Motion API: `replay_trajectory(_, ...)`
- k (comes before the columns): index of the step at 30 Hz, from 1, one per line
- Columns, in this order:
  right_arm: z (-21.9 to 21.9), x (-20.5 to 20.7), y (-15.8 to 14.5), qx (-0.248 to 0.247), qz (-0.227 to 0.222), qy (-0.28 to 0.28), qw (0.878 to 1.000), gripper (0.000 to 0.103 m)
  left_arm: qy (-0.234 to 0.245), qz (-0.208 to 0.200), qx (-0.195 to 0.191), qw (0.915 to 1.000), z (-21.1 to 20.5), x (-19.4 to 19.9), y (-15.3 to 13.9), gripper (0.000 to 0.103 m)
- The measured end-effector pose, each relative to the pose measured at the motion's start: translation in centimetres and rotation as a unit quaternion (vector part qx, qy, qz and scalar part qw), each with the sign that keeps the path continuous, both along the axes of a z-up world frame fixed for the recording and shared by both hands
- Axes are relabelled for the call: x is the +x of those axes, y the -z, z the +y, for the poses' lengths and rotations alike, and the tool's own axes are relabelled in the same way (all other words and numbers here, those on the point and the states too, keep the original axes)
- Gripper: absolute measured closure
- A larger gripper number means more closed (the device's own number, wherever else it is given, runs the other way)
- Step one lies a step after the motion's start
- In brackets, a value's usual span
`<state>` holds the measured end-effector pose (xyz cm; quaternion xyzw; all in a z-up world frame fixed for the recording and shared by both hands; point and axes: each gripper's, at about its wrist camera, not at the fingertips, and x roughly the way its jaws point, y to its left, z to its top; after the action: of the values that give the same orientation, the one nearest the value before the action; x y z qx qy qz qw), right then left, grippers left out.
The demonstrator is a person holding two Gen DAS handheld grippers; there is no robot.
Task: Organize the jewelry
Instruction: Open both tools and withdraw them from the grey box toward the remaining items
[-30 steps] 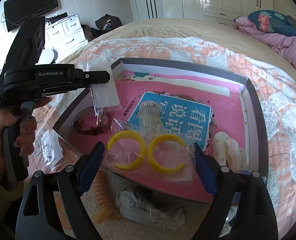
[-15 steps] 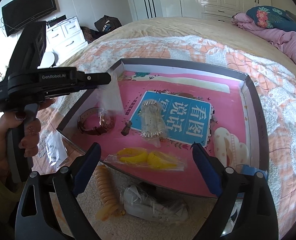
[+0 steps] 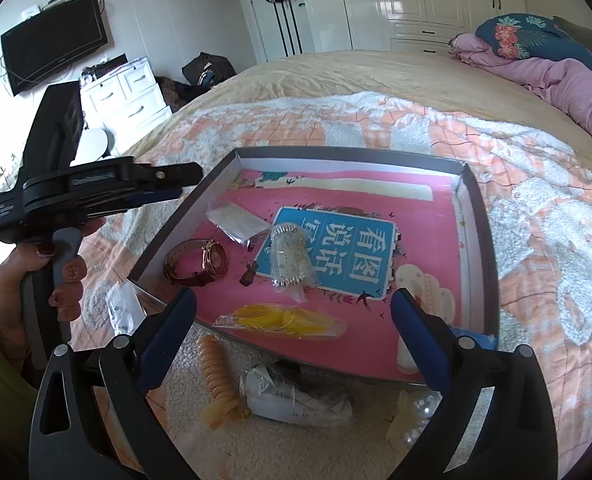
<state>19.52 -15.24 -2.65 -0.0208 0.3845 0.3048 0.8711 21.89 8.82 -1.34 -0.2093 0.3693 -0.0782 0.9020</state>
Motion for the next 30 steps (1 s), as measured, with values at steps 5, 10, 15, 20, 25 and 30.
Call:
replay_trajectory(5,-1.0,-0.3,-1.1,0.012,-0.007,0.014,1.0,0.005,-0.015,-0.015,0.004,0.9998,0.5,-1.5,-1.6,0.012)
replay_trajectory(10,-2.3,-0.5,-2.2,0.024,-0.014,0.027,0.999,0.005,-0.029,-0.028,0.013,0.9991,0.9,-2.9,-3.1,0.009)
replay_trajectory(15,-3.6,-0.8,-3.3,0.036,-0.022,0.042,0.998,0.004,-0.041,-0.033,0.01,0.9986,1.3,-4.5,-3.9,0.009)
replay_trajectory(20,-4.9,-1.4,-4.3,0.046,-0.031,0.055,0.997,0.004,-0.049,-0.036,0.006,0.9982,1.7,-6.0,-4.4,0.009)
replay_trajectory(25,-5.8,-2.1,-5.2,0.055,-0.04,0.062,0.996,0.004,-0.047,-0.045,0.006,0.9979,1.5,-7.4,-5.2,0.009)
replay_trajectory(30,-6.3,-2.7,-5.9,0.06,-0.046,0.063,0.995,0.004,-0.042,-0.057,0.007,0.9974,1.0,-8.4,-6.2,0.009)
